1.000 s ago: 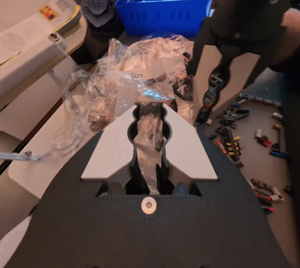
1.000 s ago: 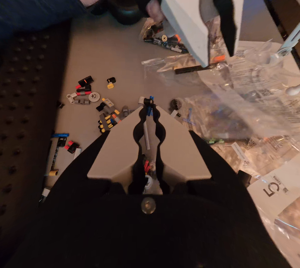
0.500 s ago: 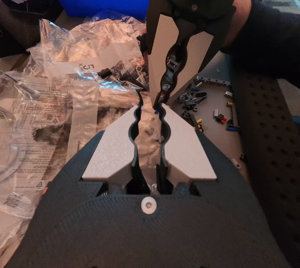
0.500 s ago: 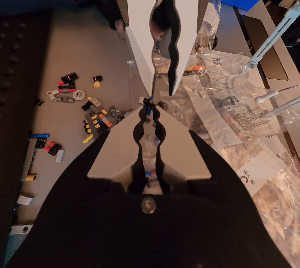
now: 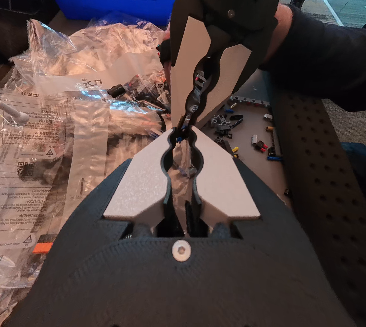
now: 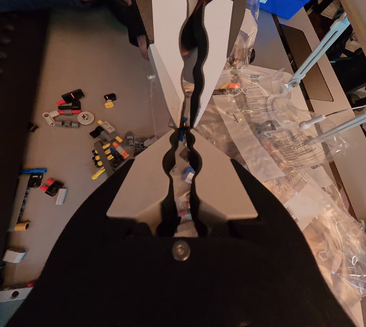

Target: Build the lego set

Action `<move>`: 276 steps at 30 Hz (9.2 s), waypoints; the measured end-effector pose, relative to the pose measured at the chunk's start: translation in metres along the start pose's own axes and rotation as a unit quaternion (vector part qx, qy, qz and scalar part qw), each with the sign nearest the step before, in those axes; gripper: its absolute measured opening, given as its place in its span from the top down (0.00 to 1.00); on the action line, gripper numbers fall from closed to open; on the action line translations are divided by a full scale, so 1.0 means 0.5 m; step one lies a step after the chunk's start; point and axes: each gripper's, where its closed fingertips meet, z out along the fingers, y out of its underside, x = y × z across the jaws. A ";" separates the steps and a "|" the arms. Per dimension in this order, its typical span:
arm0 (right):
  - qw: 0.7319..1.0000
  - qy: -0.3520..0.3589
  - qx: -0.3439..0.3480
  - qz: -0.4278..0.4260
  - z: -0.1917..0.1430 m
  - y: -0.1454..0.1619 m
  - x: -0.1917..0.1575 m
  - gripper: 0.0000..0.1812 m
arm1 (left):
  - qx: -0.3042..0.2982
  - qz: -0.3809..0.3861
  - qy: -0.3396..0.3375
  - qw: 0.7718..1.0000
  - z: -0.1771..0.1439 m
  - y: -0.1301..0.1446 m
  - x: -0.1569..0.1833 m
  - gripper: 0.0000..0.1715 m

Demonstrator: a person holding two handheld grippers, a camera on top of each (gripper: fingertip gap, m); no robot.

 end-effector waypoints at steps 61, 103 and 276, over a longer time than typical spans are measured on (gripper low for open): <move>0.996 -0.008 0.064 0.061 -0.034 -0.024 0.019 0.97 | -0.038 0.199 -0.104 0.974 -0.004 -0.011 -0.003 0.92; 0.995 0.032 0.080 0.056 -0.045 -0.043 0.040 1.00 | -0.060 0.216 -0.151 0.963 -0.013 -0.018 -0.024 0.91; 0.994 -0.035 0.096 0.039 -0.069 -0.034 -0.016 1.00 | -0.110 0.282 -0.169 0.938 0.000 -0.007 0.020 0.91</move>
